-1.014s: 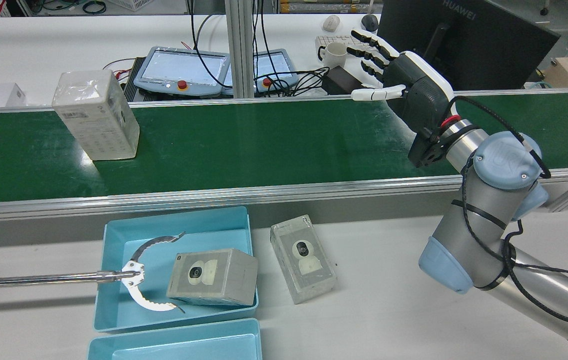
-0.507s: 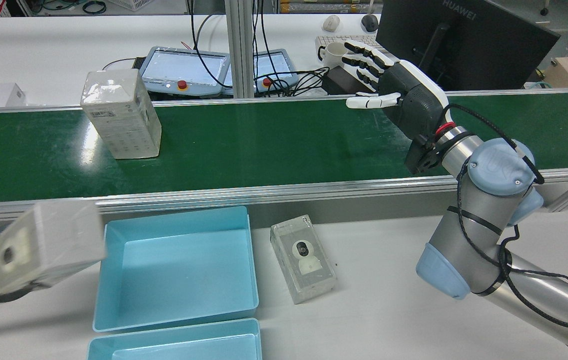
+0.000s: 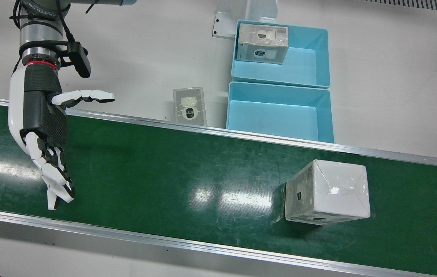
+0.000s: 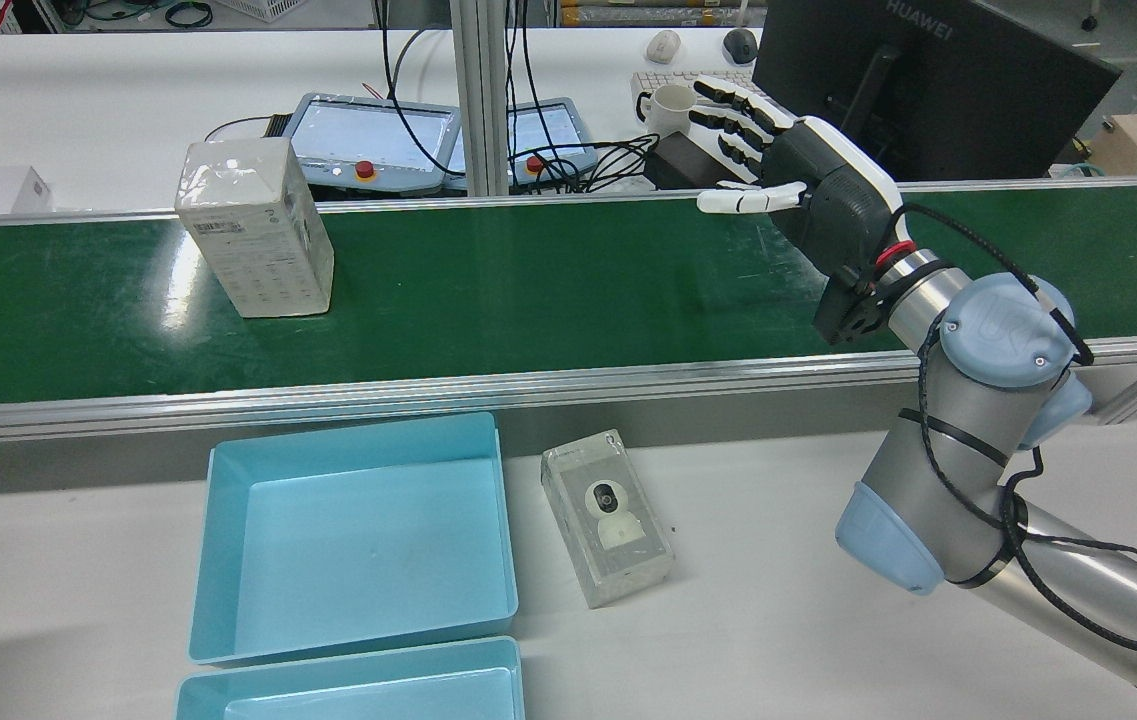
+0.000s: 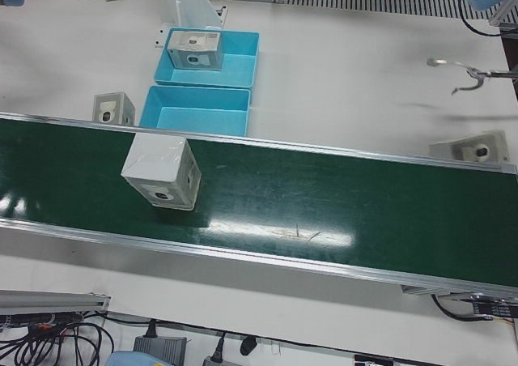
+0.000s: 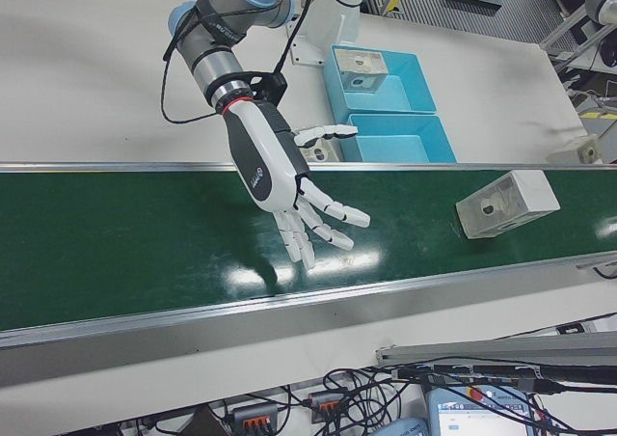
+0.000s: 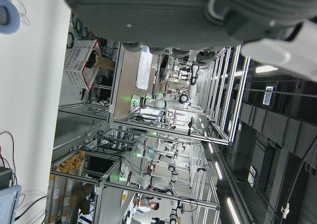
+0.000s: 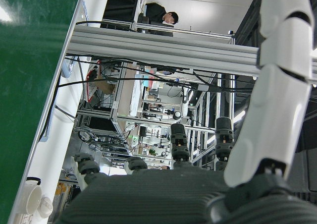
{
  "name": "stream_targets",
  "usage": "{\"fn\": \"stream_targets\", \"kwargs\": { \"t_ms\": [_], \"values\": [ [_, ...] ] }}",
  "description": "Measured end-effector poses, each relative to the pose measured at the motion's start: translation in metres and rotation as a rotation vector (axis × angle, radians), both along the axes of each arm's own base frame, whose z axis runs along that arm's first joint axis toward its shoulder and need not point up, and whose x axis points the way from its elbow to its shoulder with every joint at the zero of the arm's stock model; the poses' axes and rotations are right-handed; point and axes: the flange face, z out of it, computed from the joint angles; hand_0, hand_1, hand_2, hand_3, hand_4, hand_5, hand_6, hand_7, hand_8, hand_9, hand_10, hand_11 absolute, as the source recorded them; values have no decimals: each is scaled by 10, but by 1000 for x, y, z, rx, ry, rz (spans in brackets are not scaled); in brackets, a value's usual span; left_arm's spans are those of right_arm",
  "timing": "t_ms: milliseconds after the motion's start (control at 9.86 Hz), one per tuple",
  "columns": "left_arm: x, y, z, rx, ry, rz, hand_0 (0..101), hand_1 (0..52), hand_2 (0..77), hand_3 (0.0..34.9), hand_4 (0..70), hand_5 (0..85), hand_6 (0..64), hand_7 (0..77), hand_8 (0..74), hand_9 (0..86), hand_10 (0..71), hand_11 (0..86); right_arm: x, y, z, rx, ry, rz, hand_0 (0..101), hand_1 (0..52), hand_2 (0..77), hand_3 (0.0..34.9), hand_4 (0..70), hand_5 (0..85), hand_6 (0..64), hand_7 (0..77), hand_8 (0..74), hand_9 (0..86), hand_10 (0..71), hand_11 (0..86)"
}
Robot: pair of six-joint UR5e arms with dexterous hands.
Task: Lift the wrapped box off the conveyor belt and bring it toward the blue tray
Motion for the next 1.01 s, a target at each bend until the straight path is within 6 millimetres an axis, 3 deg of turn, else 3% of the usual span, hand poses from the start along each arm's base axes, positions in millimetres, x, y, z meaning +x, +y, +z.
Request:
{"fn": "stream_targets", "kwargs": {
  "t_ms": [609, 1014],
  "values": [
    [0, 0, 0, 0, 0, 0, 0, 0, 5, 0, 0, 5, 0, 5, 5, 0, 0, 0, 7, 15, 3, 7, -7, -9, 424, 104, 153, 301, 125, 153, 0, 164, 0, 22, 38, 65],
    [0, 0, 0, 0, 0, 0, 0, 0, 11, 0, 0, 5, 0, 5, 0, 0, 0, 0, 1, 20, 6, 5, -5, -21, 424, 104, 153, 302, 125, 153, 0, 164, 0, 22, 38, 65]
  ]
}}
